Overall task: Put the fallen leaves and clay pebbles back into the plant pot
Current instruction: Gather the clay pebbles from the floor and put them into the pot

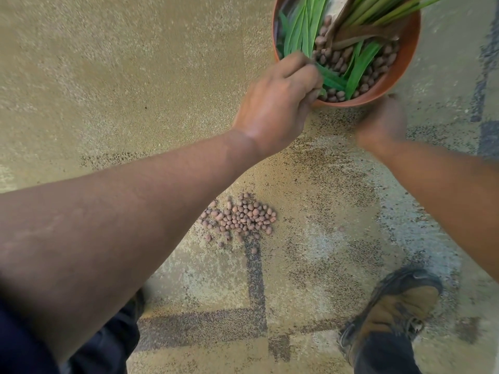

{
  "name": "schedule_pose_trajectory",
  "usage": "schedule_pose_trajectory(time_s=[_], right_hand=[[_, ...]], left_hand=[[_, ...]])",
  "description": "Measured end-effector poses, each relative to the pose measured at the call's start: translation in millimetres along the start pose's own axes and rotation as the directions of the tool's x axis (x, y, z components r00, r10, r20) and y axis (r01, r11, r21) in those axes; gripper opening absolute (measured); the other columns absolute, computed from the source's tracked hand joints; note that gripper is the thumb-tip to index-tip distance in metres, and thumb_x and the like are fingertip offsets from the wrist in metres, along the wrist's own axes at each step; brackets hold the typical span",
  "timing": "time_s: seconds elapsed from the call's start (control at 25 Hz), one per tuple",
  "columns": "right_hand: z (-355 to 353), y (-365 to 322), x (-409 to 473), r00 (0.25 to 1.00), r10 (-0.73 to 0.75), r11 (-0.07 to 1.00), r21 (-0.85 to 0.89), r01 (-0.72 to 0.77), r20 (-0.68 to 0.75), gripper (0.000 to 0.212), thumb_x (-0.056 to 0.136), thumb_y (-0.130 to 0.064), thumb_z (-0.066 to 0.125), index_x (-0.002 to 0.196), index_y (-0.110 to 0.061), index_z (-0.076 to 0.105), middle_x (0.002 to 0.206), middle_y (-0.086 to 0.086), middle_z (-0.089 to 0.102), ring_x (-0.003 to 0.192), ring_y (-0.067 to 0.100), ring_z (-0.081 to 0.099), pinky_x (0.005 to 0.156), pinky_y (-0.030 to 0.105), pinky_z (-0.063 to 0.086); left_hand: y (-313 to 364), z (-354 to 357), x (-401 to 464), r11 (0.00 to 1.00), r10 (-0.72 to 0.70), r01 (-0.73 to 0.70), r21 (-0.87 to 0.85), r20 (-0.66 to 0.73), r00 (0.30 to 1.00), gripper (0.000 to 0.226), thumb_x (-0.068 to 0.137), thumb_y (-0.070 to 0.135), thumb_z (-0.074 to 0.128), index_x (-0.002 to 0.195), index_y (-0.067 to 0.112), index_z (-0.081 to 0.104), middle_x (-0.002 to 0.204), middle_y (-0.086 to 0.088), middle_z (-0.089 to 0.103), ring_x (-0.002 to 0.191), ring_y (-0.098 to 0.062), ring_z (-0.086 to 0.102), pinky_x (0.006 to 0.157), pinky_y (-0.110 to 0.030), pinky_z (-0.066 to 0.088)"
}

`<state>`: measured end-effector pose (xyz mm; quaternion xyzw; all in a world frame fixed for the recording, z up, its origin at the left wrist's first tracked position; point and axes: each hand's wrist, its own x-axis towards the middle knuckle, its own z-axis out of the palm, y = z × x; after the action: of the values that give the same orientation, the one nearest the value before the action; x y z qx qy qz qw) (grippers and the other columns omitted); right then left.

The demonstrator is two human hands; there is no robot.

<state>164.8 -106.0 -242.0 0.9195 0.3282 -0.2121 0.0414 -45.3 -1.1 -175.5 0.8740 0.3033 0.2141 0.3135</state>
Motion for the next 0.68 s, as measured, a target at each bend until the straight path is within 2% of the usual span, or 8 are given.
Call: schedule_pose_trajectory(time_s=[0.12,0.24,0.32,0.4,0.52,0.6,0.68], right_hand=[[-5,12,3,0.999,-0.026,0.999,0.027,0.027,-0.025,0.027,0.094,0.008,0.051,0.109,-0.001,0.072,0.119,0.026,0.064,0.109,0.042,0.063,0.097,0.044,0.053],[-4,21,-3,0.999,-0.006,0.995,0.103,0.001,0.049,0.024,0.087,0.008,0.054,0.079,-0.012,0.065,0.093,0.013,0.065,0.094,0.031,0.066,0.088,0.038,0.052],[2,20,-15,0.991,0.101,0.967,0.224,-0.118,0.087,0.026,0.089,0.008,0.055,0.086,-0.016,0.066,0.093,0.004,0.063,0.095,0.024,0.063,0.088,0.032,0.049],[11,14,-31,0.971,0.226,0.923,0.300,-0.240,0.079,0.026,0.093,0.007,0.054,0.098,-0.013,0.069,0.099,0.001,0.063,0.098,0.021,0.059,0.085,0.028,0.045],[23,8,-43,0.881,0.465,0.778,0.437,-0.452,0.083,0.018,0.100,0.001,0.054,0.110,-0.010,0.063,0.107,0.004,0.062,0.098,0.018,0.055,0.079,0.021,0.042],[27,11,-45,0.850,0.512,0.729,0.459,-0.508,0.128,0.016,0.101,0.000,0.051,0.108,-0.012,0.058,0.106,0.004,0.060,0.095,0.019,0.054,0.073,0.021,0.041],[31,14,-44,0.846,0.509,0.721,0.460,-0.519,0.157,0.022,0.097,0.004,0.053,0.112,-0.010,0.062,0.105,0.004,0.063,0.096,0.020,0.058,0.077,0.026,0.046]], left_hand=[[-1,1,0,1.000,0.009,-0.009,-0.004,-0.012,1.000,0.008,0.094,0.006,0.061,0.091,0.003,0.068,0.098,-0.008,0.066,0.084,-0.023,0.062,0.064,-0.030,0.048],[-1,1,0,1.000,0.005,-0.005,-0.009,-0.025,1.000,0.009,0.095,0.007,0.061,0.091,0.003,0.069,0.098,-0.009,0.066,0.084,-0.023,0.062,0.062,-0.027,0.044],[0,2,-1,1.000,0.001,-0.001,-0.003,-0.036,0.999,0.010,0.095,0.007,0.062,0.092,0.003,0.069,0.097,-0.009,0.067,0.083,-0.022,0.062,0.062,-0.022,0.038],[1,2,-1,1.000,0.001,-0.001,-0.005,-0.035,0.999,0.010,0.096,0.008,0.061,0.092,0.003,0.070,0.098,-0.009,0.067,0.084,-0.022,0.063,0.061,-0.025,0.041],[-1,3,-1,1.000,-0.008,0.008,-0.004,-0.046,0.999,0.011,0.096,0.009,0.061,0.093,0.003,0.070,0.099,-0.008,0.067,0.086,-0.022,0.063,0.061,-0.027,0.045],[0,3,-1,1.000,-0.007,0.007,-0.010,-0.045,0.999,0.011,0.096,0.009,0.061,0.093,0.003,0.070,0.100,-0.009,0.067,0.086,-0.023,0.063,0.060,-0.030,0.048],[0,2,-1,1.000,-0.001,0.001,-0.017,-0.043,0.999,0.010,0.095,0.009,0.062,0.093,0.003,0.070,0.099,-0.009,0.067,0.085,-0.024,0.064,0.060,-0.032,0.051]])
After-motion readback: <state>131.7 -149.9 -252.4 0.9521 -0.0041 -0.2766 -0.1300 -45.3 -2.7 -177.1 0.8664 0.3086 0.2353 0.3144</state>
